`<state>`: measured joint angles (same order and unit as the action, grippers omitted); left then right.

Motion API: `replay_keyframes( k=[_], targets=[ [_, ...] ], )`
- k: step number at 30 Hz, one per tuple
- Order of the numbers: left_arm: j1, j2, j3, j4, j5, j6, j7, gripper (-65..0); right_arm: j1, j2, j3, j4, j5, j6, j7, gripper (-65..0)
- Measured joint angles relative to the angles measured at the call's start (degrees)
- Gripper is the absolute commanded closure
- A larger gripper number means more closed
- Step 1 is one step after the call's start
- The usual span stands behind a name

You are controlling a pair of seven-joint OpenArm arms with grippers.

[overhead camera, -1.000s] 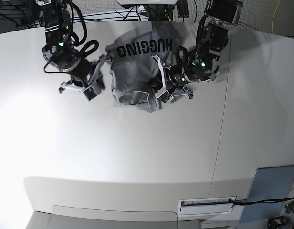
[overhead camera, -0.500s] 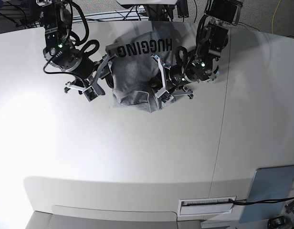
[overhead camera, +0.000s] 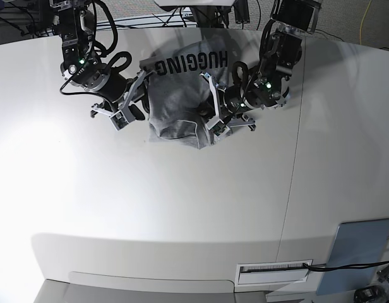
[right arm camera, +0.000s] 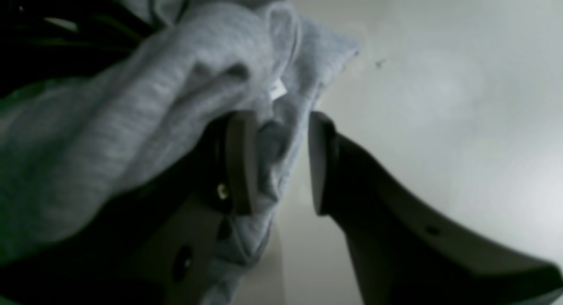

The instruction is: Fold the T-shirt properly

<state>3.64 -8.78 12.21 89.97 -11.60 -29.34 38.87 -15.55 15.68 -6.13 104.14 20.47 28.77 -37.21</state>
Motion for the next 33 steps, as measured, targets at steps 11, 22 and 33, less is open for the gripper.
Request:
replay_keyframes(
  k=[11,22,33],
  targets=[
    [-0.02,0.02,0.0,0.0,1.16,-0.02,0.0,-7.9,3.34,0.02,0.0,1.92,3.02,6.01,-7.26,-24.8],
    [-0.02,0.02,0.0,0.0,1.73,-0.02,-0.17,-7.9,3.32,0.0,0.0,5.29,8.17,6.03,-13.14,-24.9],
    [-0.02,0.02,0.0,0.0,1.7,-0.02,-0.15,-7.9,7.74,-3.65,-0.44,5.11,4.0,6.4,-3.32,-24.8]
  ],
)
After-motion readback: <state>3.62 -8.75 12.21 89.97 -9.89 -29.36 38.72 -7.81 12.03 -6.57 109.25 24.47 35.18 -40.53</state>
